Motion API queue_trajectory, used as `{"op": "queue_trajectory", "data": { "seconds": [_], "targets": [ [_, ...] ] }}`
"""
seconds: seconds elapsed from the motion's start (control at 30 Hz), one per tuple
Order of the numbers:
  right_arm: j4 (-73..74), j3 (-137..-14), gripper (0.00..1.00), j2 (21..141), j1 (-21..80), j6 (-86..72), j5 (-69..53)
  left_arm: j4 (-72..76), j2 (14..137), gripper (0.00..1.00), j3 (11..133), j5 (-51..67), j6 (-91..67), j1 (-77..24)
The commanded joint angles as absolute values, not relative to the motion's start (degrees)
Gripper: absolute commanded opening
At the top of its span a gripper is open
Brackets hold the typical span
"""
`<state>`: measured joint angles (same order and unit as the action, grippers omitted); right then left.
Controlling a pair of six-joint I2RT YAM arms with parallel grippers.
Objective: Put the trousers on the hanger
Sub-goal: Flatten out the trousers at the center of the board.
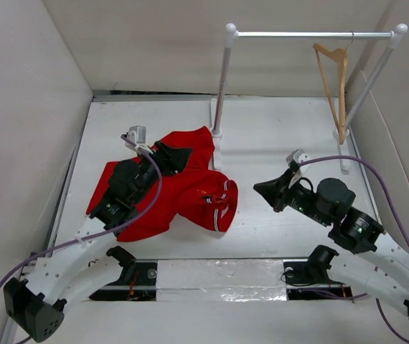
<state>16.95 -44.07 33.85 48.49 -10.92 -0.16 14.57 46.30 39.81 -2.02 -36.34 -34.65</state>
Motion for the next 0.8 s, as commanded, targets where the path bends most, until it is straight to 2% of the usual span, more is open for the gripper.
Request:
{"op": "queue_trajectory", "data": {
  "seconds": [0.0,0.23,0.3,0.33,0.37,0.43,0.47,0.5,0.53,0.57,0.6,0.63,0.73,0.77],
  "targets": [
    [12.7,-43.9,0.0,36.5,49.6,-9.6,-3.7,12.6,39.8,0.47,38.9,-4.4,-37.0,-34.5],
    [9.6,-44.6,0.0,42.9,50.1,-7.1,-3.2,4.6,29.6,0.04,33.8,-9.6,-38.8,-34.5],
    [8.6,-45.0,0.01,44.8,50.7,-6.6,-3.0,1.2,27.8,0.0,33.2,-11.3,-39.1,-34.5],
    [8.4,-45.6,0.06,47.1,51.4,-5.6,-3.1,0.2,27.3,0.0,33.1,-11.8,-39.2,-34.5],
    [8.5,-46.1,0.31,48.2,52.1,-5.2,-3.1,-2.5,26.1,0.0,32.8,-12.0,-39.5,-34.5],
    [8.7,-46.6,0.6,50.0,52.9,-3.7,-2.4,-3.8,24.6,0.0,31.5,-12.1,-39.8,-34.5],
    [7.6,-46.1,0.78,51.3,52.9,-3.3,-2.3,-5.7,23.2,0.0,31.3,-12.3,-40.1,-34.5],
    [6.5,-45.6,0.85,52.1,53.4,-3.0,-2.3,-7.2,22.7,0.0,31.3,-13.2,-40.3,-34.5],
    [5.3,-45.1,0.9,52.9,53.4,-2.6,-2.3,-8.8,22.1,0.0,31.6,-13.6,-40.3,-34.5],
    [5.0,-45.4,0.93,55.3,53.4,-2.3,-2.5,-10.8,20.5,0.04,31.5,-14.0,-40.6,-34.5],
    [5.4,-45.9,0.95,56.6,53.4,-1.8,-3.9,-11.4,19.5,0.1,31.3,-14.5,-40.8,-34.5],
    [5.5,-46.1,0.96,57.8,54.0,-1.1,-4.5,-11.8,18.7,0.23,30.7,-14.8,-41.0,-34.5],
    [2.8,-46.8,1.0,62.4,56.1,1.2,-7.3,-15.4,17.0,0.4,30.5,-15.6,-42.6,-34.5],
    [2.8,-47.5,1.0,63.4,56.8,1.8,-7.5,-16.2,16.2,0.43,30.1,-15.6,-43.1,-34.5]
  ]
}}
